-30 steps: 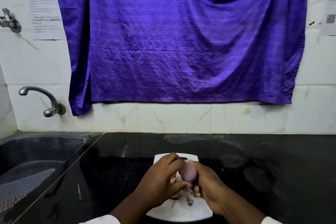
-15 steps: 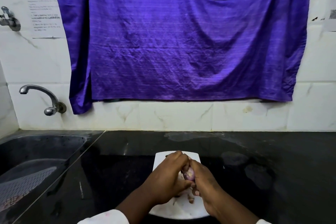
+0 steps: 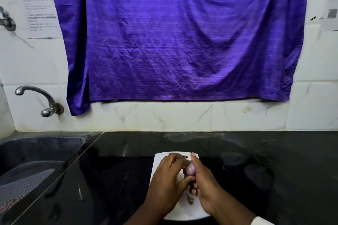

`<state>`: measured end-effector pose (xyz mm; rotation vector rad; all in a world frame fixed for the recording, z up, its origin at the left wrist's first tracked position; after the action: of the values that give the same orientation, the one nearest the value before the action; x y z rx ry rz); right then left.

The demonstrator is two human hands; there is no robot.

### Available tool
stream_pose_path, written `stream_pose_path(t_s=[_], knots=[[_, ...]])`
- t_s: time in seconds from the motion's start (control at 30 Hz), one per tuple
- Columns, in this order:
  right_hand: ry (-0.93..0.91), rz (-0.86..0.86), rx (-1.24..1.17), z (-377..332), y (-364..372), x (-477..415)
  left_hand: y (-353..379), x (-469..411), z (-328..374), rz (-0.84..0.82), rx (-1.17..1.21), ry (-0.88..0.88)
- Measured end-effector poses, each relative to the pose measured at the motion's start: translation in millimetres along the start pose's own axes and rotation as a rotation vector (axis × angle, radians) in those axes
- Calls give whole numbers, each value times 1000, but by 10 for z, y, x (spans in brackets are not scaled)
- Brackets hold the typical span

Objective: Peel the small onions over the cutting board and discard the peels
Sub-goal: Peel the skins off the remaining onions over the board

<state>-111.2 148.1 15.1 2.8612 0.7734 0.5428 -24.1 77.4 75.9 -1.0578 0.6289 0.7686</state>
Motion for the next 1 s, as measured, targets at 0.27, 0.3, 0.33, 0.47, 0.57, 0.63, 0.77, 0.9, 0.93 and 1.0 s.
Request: stream_pose_path(t_s=[0.27,0.3,0.33,0.47,0.57,0.63,0.77,0.9,0.93,1.0], knots=[[-25,-13,48,6,12,-14,-37,-21,-20,30,82,-41],[-27,-11,51,32,-1,-40,-7,-25,-33,8,83,-52],[-36,-10,65,35,5,-31,26,-27,-51,-14,82,-63],[-52,-3,101,55,-4,-30,134,-30,-81,-87,91,-98],[-51,-5,128,89,24,-47,186,-24,-63,-151,81,-74],[-62,10,129,90,22,-55,213,-30,-68,-176,51,-59],[-38,22,101,75,10,-53,257,-36,-63,-204,-4,-24],[8,26,-1,64,-12,-60,229,1,-43,-142,20,-39],[8,34,-20,54,-14,-62,192,3,-56,-89,43,-64],[6,41,-30,36,-14,-85,118,4,-76,5,76,-108]])
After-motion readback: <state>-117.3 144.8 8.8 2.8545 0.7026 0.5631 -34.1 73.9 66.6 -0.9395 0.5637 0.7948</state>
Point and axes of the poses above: each hand's wrist, its own x-axis away from the middle knuckle, its own y-axis out of the palm, z = x × y, the point moved 10 cm from there along -x, towards the middle knuckle, and after that the axes turned 7 degrees about z, right-handed, at the moved point
